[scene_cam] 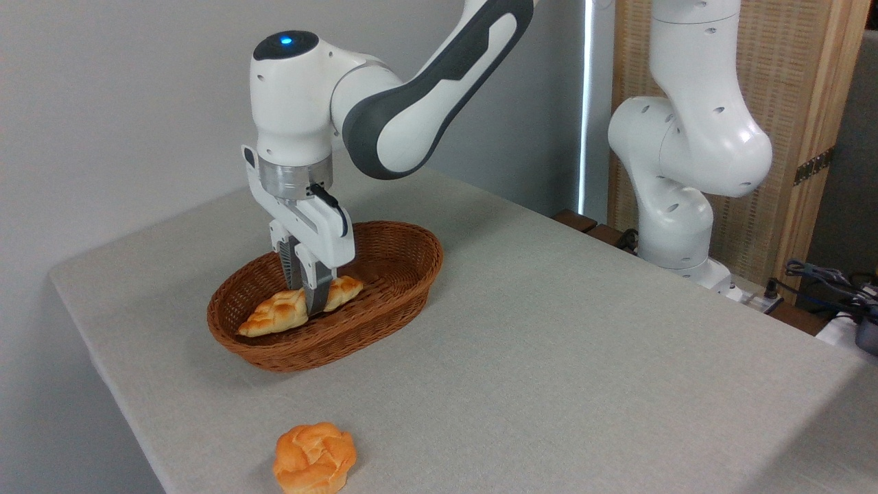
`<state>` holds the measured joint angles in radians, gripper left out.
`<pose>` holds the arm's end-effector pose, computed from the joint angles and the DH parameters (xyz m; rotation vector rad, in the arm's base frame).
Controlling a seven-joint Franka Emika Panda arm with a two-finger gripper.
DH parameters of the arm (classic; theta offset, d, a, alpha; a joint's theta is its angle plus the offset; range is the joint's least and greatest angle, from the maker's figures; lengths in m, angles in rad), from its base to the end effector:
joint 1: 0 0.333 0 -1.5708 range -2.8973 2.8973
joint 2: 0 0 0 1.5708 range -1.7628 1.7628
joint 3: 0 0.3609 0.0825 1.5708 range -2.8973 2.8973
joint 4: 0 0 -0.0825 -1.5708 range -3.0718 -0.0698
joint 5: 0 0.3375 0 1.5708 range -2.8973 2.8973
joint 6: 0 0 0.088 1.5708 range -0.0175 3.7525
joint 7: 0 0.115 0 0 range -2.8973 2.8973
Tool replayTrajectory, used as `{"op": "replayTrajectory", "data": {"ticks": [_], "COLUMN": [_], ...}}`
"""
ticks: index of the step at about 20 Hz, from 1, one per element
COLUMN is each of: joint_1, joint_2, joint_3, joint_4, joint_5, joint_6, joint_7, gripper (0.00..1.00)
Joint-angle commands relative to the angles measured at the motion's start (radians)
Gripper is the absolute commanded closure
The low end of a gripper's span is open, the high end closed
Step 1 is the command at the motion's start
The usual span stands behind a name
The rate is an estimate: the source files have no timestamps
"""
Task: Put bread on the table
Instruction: 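Close the gripper fingers around the middle of the braided roll, then lift the braided roll out of the basket and carry it beside the basket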
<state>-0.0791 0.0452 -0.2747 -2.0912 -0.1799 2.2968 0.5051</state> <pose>0.4991 -0.1875 0.4804 2.7802 -1.0926 0.2584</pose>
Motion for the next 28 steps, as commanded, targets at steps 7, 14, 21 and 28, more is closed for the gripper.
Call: {"op": "replayTrajectory", "data": {"ticks": [7,14,21,28], "joint_1": [0.002,0.002,0.002,0.001], "joint_2": [-0.022,-0.024,-0.142,-0.166], "joint_3": [0.034,0.112,0.271,0.35], "joint_4": [0.088,0.209,0.241,0.117], "joint_5": [-0.018,-0.021,-0.007,0.174], "joint_6": [-0.215,-0.433,-0.591,-0.504], "joint_7": [0.0,0.019,0.252,0.346], "gripper": [0.76,0.76,0.75,0.72]}}
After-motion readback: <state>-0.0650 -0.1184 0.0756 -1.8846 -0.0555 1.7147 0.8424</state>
